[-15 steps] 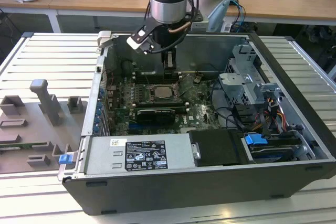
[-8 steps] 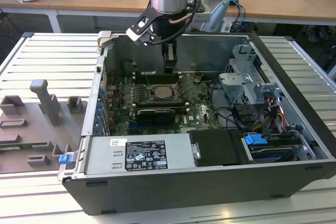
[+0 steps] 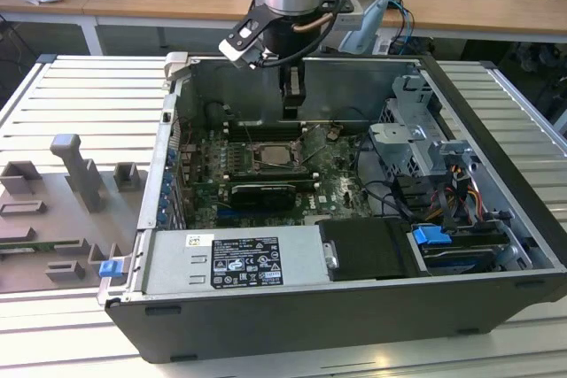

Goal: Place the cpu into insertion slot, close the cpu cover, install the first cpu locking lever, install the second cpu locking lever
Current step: 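Close the cpu cover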

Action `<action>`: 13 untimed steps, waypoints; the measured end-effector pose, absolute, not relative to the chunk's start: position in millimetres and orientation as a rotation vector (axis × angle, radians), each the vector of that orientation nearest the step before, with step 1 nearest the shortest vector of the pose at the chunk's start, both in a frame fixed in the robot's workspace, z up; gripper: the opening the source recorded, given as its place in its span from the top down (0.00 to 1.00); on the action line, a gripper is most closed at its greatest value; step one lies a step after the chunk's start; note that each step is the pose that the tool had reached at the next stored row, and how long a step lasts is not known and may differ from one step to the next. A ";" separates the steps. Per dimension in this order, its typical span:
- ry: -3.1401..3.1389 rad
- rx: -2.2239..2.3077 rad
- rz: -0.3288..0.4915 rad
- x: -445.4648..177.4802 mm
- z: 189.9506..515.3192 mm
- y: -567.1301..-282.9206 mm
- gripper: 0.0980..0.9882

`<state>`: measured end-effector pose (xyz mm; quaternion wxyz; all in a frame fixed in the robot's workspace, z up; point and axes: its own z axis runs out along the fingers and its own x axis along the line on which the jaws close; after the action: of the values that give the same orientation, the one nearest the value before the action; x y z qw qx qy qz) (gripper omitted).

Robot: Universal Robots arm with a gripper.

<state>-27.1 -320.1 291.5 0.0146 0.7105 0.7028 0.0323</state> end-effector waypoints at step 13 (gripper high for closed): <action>2.188 2.212 0.100 -16.6 291.0 -320.1 0.99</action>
<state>-16.6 -320.1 291.0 0.0146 0.7105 0.7028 0.0323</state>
